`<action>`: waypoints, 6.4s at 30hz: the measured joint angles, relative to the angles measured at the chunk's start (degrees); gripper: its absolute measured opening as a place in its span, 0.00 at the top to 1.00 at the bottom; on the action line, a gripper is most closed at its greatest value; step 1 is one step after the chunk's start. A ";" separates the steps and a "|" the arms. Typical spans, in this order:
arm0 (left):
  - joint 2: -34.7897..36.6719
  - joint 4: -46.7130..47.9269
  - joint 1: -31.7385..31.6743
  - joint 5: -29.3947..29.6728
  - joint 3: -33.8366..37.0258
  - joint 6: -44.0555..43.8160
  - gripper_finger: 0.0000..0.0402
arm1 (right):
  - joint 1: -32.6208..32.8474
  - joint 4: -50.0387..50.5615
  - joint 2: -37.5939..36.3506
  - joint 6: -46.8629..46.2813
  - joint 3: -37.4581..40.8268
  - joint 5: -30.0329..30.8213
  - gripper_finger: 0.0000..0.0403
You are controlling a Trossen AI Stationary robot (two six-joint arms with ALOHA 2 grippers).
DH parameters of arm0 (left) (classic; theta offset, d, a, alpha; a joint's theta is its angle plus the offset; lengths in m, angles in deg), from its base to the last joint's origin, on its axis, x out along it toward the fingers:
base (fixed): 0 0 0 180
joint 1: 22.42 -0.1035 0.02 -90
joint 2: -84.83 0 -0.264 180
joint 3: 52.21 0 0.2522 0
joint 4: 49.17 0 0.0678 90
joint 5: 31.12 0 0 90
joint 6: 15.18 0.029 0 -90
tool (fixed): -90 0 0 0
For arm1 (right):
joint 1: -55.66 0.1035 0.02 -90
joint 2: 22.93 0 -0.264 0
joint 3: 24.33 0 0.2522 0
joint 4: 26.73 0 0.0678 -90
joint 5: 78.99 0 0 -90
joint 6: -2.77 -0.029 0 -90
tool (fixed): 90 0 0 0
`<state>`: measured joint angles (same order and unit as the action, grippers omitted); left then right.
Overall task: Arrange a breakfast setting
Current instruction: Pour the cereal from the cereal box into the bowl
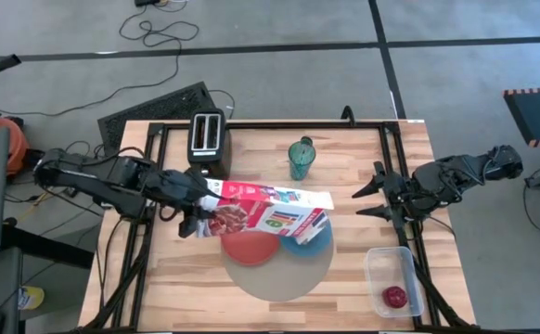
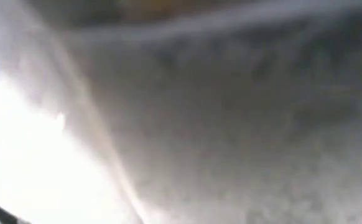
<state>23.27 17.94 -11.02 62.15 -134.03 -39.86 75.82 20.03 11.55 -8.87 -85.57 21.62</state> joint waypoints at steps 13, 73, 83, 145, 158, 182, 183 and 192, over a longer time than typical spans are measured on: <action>-3.30 0.85 0.00 -0.46 -3.62 0.53 0.66 | 0.02 0.00 0.00 -0.04 0.02 0.00 0.41; -22.78 22.73 -0.55 2.22 -32.30 7.08 0.66 | 0.02 0.09 0.02 -0.39 0.02 -0.04 0.41; -21.40 19.21 0.14 3.92 -30.87 7.08 0.66 | 0.02 1.46 0.02 -0.78 0.02 -0.07 0.41; 8.89 -25.70 16.76 21.71 18.24 -2.92 0.66 | 0.04 -0.26 0.00 -0.37 0.02 -0.07 0.41; 10.34 -32.04 16.76 21.55 21.51 2.00 0.66 | 0.02 -1.68 2.35 -0.29 0.02 -0.07 0.41; 11.73 -39.56 16.71 25.97 21.51 15.38 0.66 | 0.02 -2.25 2.38 -0.47 0.02 -0.04 0.41; 11.94 -40.01 16.70 25.71 21.51 15.78 0.66 | 0.02 -2.25 2.38 -0.54 0.02 -0.04 0.41; 12.94 -48.52 16.65 25.44 21.49 20.89 0.66 | -0.03 -3.75 3.45 0.59 0.02 3.29 0.41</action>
<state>36.21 -30.59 5.63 87.59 -112.54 -18.97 75.79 16.27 15.01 -8.28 -85.55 24.91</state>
